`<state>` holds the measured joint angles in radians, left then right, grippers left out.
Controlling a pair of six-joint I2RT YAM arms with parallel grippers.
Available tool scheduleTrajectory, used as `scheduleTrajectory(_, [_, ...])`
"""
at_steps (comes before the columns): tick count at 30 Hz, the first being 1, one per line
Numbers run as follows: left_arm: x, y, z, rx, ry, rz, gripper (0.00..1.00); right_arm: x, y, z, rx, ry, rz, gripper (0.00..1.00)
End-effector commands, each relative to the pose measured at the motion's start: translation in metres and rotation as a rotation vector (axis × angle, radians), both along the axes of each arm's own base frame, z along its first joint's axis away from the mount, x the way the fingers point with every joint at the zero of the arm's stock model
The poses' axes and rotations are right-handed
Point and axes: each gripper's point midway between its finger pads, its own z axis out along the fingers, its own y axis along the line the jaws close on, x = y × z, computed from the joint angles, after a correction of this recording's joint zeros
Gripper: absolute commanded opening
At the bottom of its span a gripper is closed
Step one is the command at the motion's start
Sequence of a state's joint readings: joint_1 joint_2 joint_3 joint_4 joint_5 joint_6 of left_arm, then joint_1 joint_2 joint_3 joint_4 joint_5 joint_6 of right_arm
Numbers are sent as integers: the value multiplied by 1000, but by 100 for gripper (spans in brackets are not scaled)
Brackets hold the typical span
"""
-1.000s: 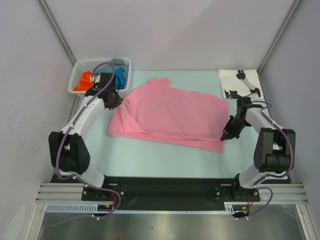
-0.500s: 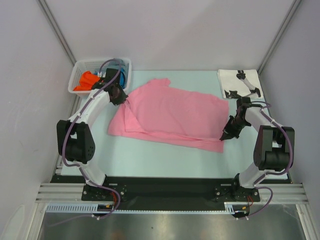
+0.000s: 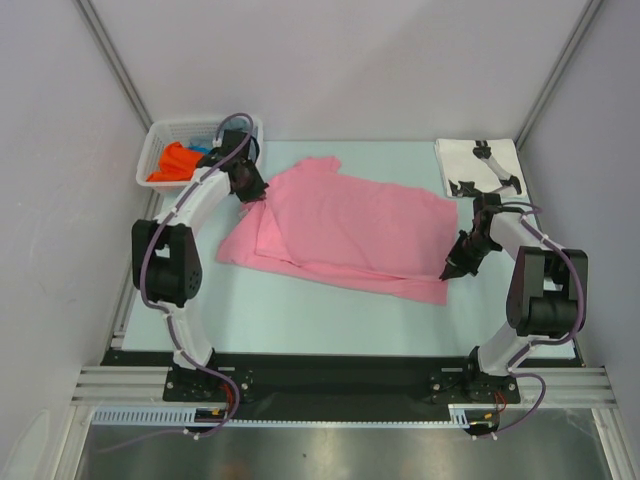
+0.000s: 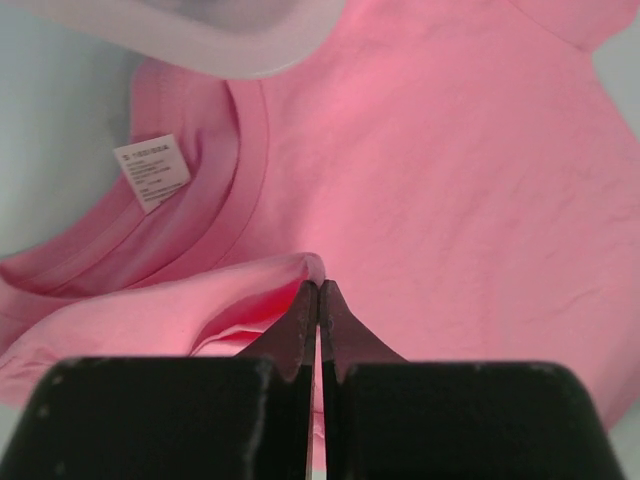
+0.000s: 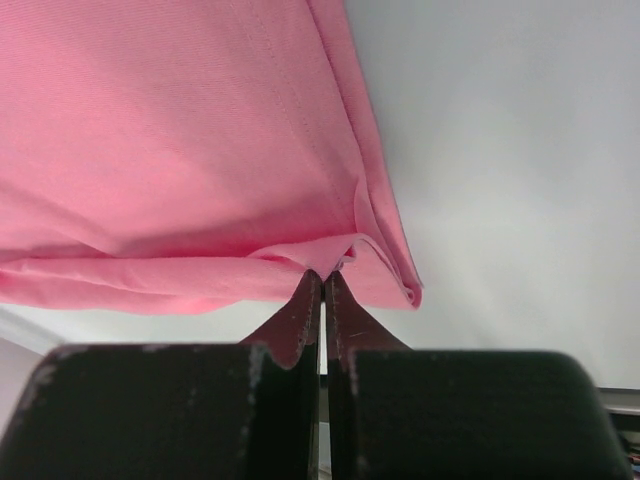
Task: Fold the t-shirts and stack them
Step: Fold the tshirt
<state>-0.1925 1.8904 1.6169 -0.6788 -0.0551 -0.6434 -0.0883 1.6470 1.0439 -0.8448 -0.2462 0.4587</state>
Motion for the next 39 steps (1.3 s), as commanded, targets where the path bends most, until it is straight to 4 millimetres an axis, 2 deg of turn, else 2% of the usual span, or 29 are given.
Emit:
scheduleTrajectory(1, [14, -25, 10, -78, -45, -105, 0, 14, -2, 8, 4, -42, 2, 0])
scheduleTrajectory(6, [19, -38, -1, -127, -36, -154, 0, 14, -1, 5, 7, -33, -2, 0])
scheduleTrajectory(11, [21, -36, -11, -115, -4, -155, 0, 16, 2, 3, 24, -30, -9, 0])
scheduleTrajectory(17, [29, -32, -11, -116, -8, -145, 0, 22, 3, 3, 36, -39, -16, 0])
scheduleTrajectory(25, [36, -9, 7, -67, -51, -78, 0, 23, 2, 5, 28, -38, -22, 0])
scheduleTrajectory(31, [37, 4, 27, -31, -100, -40, 0, 26, 1, 4, 26, -38, -29, 0])
scheduleTrajectory(39, [22, 36, 40, 60, -123, 47, 0, 24, -7, 14, 7, -63, -55, 0])
